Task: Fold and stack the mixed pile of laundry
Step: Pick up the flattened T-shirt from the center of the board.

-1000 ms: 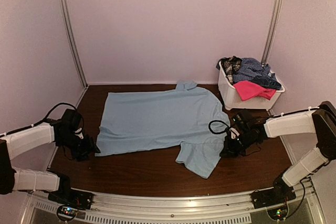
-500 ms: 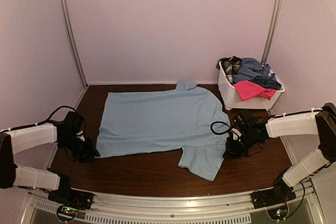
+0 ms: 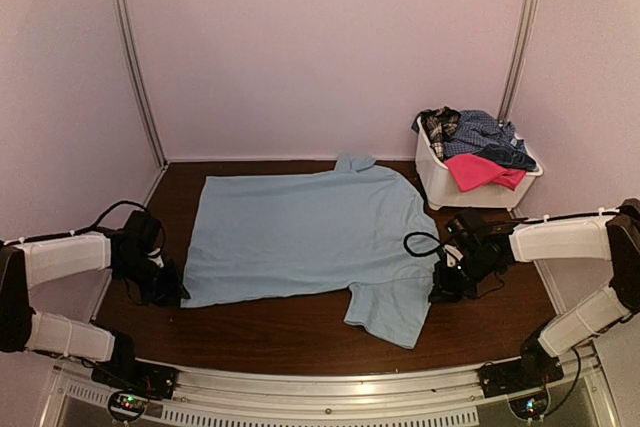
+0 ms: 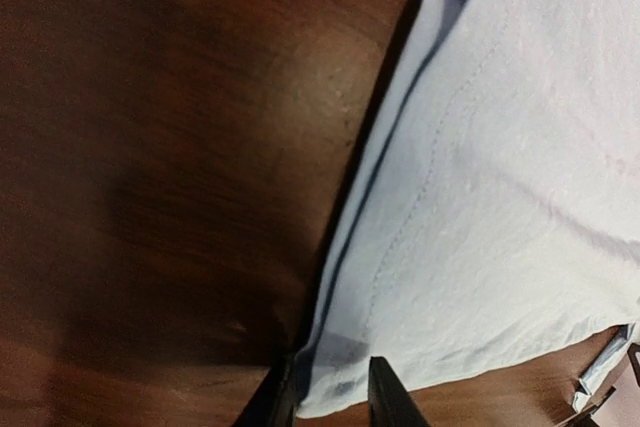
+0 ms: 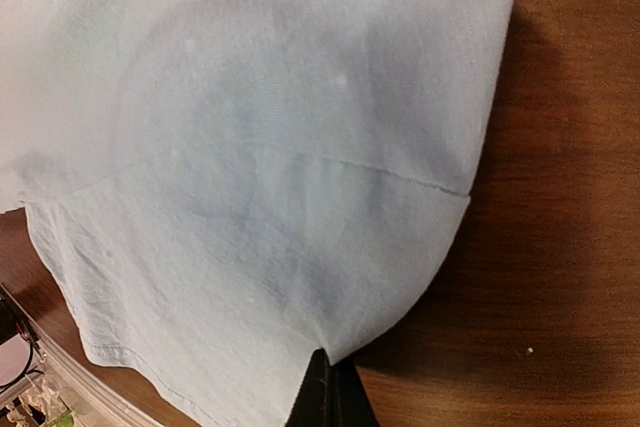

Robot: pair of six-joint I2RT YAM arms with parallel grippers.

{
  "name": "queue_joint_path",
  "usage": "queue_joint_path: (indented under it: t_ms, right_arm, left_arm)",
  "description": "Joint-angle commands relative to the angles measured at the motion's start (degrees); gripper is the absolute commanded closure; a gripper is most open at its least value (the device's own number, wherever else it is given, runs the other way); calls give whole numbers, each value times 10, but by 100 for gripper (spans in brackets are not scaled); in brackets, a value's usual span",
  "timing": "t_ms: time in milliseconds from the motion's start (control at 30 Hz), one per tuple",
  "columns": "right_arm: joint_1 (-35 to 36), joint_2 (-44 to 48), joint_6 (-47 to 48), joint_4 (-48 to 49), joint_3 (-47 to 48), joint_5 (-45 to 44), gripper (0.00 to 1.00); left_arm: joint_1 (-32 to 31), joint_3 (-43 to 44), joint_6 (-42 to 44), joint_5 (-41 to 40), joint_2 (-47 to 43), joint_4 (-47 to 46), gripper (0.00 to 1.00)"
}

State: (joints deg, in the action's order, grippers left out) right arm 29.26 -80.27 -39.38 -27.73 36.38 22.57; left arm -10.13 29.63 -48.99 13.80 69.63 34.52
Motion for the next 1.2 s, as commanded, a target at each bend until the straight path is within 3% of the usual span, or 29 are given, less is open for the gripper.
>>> queue_joint_path:
  t_ms: [0, 433, 567, 633, 867, 1167]
  right_arm:
    - [2, 14, 3, -10, 10, -15, 100]
    - [2, 15, 1, 1, -1, -7, 100]
    - [2, 21, 3, -5, -1, -6, 100]
    - [2, 29, 2, -13, -1, -5, 100]
    - [3, 105, -27, -47, -29, 24, 100]
    - [3, 220, -67, -82, -66, 62, 100]
  left_arm:
    - [0, -10, -15, 5, -45, 53, 73]
    - [0, -59, -39, 19, -38, -6, 74]
    - [0, -70, -53, 34, -40, -15, 91]
    - [0, -68, -63, 37, -58, 1, 100]
    - [0, -30, -82, 30, -127, 125, 100]
    - [0, 5, -108, 28, -196, 203, 100]
